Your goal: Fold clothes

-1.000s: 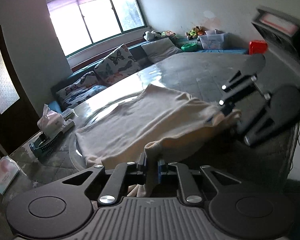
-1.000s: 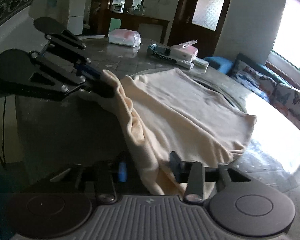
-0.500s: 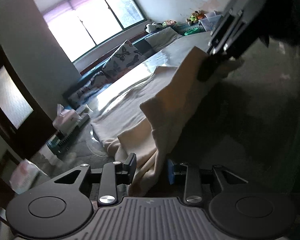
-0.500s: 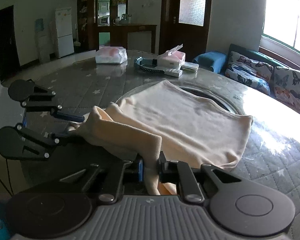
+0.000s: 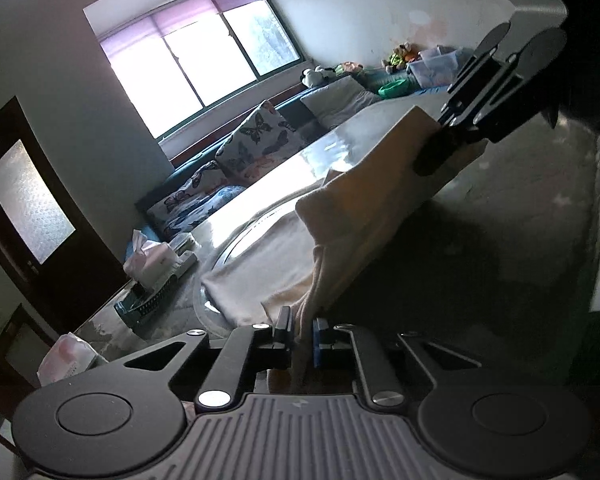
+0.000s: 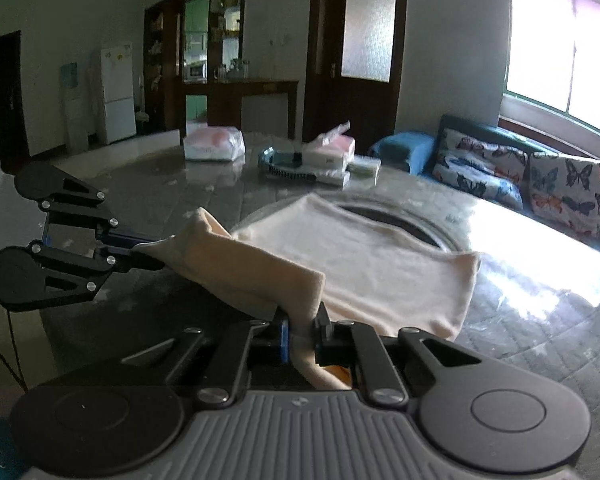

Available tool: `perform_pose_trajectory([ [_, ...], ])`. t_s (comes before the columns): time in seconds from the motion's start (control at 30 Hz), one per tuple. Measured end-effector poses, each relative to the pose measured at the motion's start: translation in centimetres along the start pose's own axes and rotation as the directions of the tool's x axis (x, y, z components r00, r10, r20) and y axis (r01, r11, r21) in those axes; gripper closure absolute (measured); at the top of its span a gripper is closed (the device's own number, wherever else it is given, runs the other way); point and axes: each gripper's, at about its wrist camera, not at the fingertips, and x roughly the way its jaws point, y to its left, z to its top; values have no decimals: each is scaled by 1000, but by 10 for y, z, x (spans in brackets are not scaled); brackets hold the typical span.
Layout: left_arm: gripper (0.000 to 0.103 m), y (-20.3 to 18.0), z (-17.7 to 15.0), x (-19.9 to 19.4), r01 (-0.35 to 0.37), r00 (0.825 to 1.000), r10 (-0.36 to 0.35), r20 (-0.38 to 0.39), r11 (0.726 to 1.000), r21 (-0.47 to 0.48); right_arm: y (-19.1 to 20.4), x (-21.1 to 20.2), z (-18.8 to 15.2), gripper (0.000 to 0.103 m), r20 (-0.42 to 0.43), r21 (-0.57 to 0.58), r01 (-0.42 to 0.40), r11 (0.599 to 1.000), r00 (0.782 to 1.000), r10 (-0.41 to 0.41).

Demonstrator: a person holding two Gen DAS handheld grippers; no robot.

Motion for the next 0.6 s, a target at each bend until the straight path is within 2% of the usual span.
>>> perform_pose_trajectory([
  [0.2, 93, -7, 2, -43, 27, 1000, -28, -6, 1000, -12, 18, -39, -4, 93, 14, -42, -45, 998, 999, 46],
  [0.37, 93, -18, -2, -77, 49, 998, -49, -25, 999, -3, 43, -70, -16, 93, -6, -63, -108, 992, 994, 108],
  [0.6, 93, -18, -2, -73, 47, 998, -48, -29, 998, -32, 55, -84, -22, 93, -22, -68, -127, 990, 992, 126],
])
